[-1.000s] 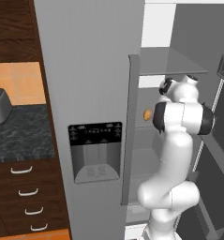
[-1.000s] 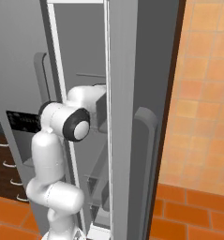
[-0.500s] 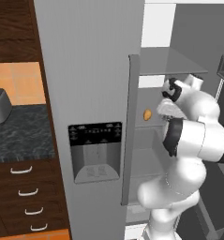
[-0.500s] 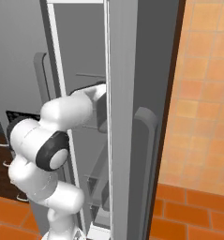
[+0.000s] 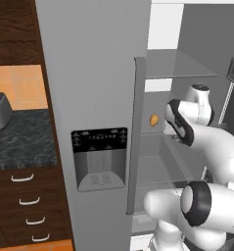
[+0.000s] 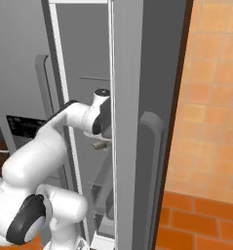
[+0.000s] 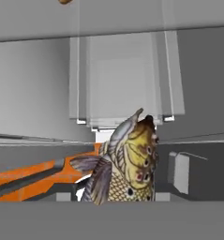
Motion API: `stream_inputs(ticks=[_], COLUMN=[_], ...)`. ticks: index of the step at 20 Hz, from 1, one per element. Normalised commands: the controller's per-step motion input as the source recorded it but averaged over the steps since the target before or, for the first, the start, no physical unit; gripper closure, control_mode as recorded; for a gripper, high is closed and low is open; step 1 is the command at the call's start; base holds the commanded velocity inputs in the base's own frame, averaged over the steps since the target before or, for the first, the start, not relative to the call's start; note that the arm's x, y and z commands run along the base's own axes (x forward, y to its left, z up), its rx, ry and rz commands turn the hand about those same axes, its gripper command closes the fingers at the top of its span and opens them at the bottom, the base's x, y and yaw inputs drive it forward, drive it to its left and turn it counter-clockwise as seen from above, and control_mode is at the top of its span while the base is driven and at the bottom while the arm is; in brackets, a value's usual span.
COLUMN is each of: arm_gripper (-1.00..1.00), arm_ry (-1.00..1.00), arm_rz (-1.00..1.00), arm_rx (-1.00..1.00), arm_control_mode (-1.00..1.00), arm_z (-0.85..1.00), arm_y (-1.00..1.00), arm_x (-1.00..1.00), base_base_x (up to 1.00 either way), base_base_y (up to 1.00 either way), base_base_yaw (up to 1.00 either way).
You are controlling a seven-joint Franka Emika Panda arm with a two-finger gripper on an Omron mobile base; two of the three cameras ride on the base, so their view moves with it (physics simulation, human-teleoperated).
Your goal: Place one potato and one fish in each tupperware on the nearby counter, to pack two identical lunches.
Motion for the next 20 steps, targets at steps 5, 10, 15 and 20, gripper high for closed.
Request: stream_inputs(ticks=[5,10,15,20], arm_gripper=[1.0,1.0,1.0,1.0], arm_ry=[0.0,-0.03,-0.16,-0.19], arm_rz=[0.03,0.05,0.0,0.0], arm_rx=[0.0,0.0,0.0,0.0], arm_control_mode=[-1.0,-1.0,-1.0,-1.0], arm_z=[0.97,1.0,0.79,0.75], arm_y=[0.19,0.18,0.54,0.63], arm_x=[-1.0,-0.96,-0.83,-0.67], base_base_x=[0.0,0.0,0.0,0.0], base_base_y=[0.0,0.0,0.0,0.0], base_base_yaw=[0.0,0.0,0.0,0.0])
